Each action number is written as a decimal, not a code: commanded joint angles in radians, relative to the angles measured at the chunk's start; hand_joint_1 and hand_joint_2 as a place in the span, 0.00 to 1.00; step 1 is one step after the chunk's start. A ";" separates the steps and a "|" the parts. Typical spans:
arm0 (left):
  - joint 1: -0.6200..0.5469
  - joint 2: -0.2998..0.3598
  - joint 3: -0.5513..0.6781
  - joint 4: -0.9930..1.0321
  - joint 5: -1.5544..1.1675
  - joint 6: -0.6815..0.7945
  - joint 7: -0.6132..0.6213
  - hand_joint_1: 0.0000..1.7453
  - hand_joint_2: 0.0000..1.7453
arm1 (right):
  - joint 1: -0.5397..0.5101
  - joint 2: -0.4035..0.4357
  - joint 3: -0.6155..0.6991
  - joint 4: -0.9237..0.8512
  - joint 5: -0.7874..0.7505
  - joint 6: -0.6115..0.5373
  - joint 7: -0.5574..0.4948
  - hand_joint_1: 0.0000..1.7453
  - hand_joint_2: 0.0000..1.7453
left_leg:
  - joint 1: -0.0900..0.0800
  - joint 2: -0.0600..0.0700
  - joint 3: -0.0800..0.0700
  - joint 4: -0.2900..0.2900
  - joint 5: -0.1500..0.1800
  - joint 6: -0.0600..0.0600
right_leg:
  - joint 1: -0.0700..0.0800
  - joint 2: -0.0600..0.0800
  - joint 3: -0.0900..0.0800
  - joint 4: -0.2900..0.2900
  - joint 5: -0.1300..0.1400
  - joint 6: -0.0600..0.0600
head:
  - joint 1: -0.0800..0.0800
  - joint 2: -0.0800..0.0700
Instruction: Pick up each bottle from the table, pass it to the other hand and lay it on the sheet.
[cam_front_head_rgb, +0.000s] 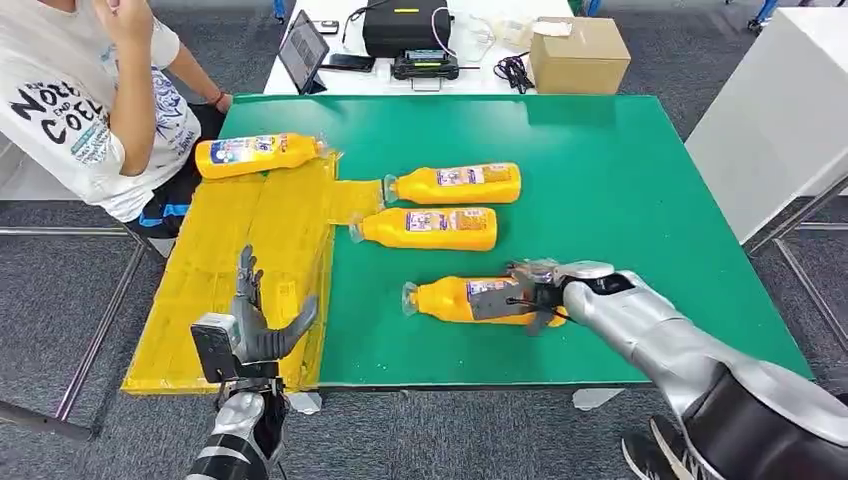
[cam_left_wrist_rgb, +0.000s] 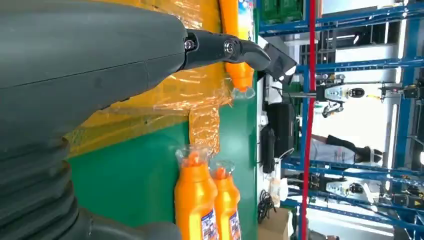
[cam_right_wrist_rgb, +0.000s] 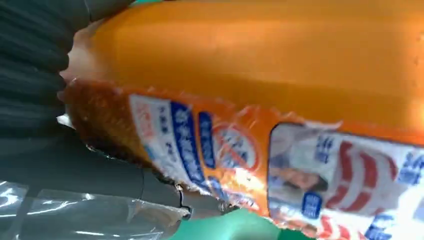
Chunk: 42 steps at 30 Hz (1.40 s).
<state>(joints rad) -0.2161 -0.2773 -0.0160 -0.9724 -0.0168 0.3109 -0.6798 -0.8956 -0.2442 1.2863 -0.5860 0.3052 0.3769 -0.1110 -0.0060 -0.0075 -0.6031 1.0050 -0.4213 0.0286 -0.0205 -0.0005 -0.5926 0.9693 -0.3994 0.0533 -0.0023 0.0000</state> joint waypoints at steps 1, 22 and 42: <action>-0.042 0.007 -0.004 0.081 0.005 -0.002 -0.018 0.00 1.00 | 0.038 0.110 0.057 0.150 0.019 -0.048 -0.003 0.00 1.00 | 0.002 0.003 0.006 -0.001 -0.001 -0.003 | 0.003 0.002 0.005 -0.002 0.000 -0.004 | 0.000 0.000; 0.036 0.009 0.035 -0.038 0.000 -0.011 -0.018 0.00 1.00 | 0.336 0.048 -0.582 -0.357 0.034 -0.426 -0.082 1.00 1.00 | 0.004 0.002 0.011 -0.002 -0.002 -0.003 | 0.005 0.001 0.011 -0.003 0.000 -0.006 | 0.002 0.000; 0.171 0.002 -0.019 -0.244 0.084 -0.125 0.070 0.00 1.00 | 0.774 0.307 -1.072 -0.878 0.243 -0.822 -0.332 1.00 1.00 | 0.002 -0.002 -0.006 0.000 -0.002 -0.002 | 0.003 -0.001 -0.004 0.000 -0.001 -0.005 | 0.000 0.000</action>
<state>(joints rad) -0.0664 -0.2834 0.0000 -1.1550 0.0233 0.2468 -0.6561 -0.2081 -0.0027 0.3480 -1.3579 0.5505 -0.4394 -0.4051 -0.0043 -0.0100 -0.6098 1.0043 -0.4220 0.0278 -0.0184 -0.0020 -0.5982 0.9693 -0.3996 0.0493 -0.0023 0.0000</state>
